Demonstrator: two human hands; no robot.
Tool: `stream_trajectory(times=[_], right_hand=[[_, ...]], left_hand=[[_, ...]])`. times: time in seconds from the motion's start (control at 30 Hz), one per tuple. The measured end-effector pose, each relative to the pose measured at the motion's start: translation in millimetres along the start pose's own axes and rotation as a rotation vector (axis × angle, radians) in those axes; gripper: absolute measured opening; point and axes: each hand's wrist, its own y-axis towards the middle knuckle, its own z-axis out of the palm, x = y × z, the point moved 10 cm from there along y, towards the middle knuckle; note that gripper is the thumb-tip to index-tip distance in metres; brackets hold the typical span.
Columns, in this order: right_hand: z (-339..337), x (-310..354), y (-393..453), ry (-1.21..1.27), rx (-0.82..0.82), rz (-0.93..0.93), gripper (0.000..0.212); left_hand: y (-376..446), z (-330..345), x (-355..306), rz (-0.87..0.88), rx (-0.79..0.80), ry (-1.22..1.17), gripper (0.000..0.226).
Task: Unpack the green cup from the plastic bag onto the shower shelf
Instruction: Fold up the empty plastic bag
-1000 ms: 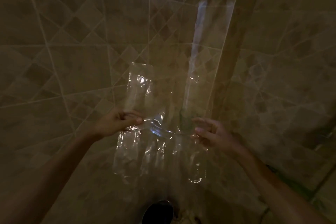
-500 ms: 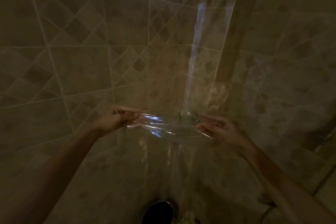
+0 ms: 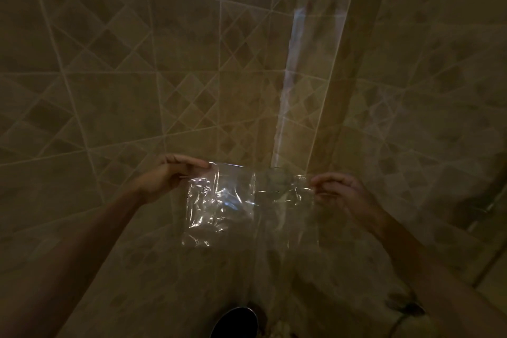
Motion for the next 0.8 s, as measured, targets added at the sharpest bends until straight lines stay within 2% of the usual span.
stream_trajectory(times=[0.07,0.13,0.17,0.23,0.33,0.43,0.53,0.63,0.73,0.8], right_hand=[[0.0,-0.6,-1.1,-0.024,-0.020,-0.023,0.011],[-3.1,-1.6,-1.0,-0.138,-0.078,-0.044,0.043],[-5.2,2.0,0.1,-0.177,-0.122,-0.073,0.049],[-4.9,8.2,2.5,-0.185,-0.140,-0.124,0.048],[-2.0,23.9,0.6,-0.144,-0.168,-0.182,0.042],[5.5,39.1,-3.0,-0.120,-0.155,-0.226,0.036],[19.3,50.5,-5.5,-0.151,-0.128,-0.226,0.035],[37.7,56.7,-8.2,-0.211,-0.067,-0.202,0.037],[58.7,57.7,-9.5,-0.285,0.026,-0.200,0.036],[70.0,59.1,-9.0,-0.337,0.072,-0.212,0.036]], left_hand=[[-1.2,7.0,-5.8,0.001,0.006,-0.010,0.031],[-1.7,9.5,-13.1,0.045,-0.052,0.054,0.017],[-2.4,8.9,-18.5,0.084,-0.103,0.122,0.011],[-2.3,10.4,-29.3,0.164,-0.174,0.194,0.019],[-3.5,13.4,-41.7,0.214,-0.189,0.183,0.038],[-6.8,17.2,-41.6,0.163,-0.123,0.223,0.057],[-9.8,25.3,-43.5,0.154,-0.066,0.471,0.045],[-10.7,58.0,-41.5,0.190,0.106,0.807,0.025],[-10.8,93.3,-15.4,0.062,0.259,0.806,0.032],[-12.9,120.6,-4.6,0.069,0.341,0.758,0.032]])
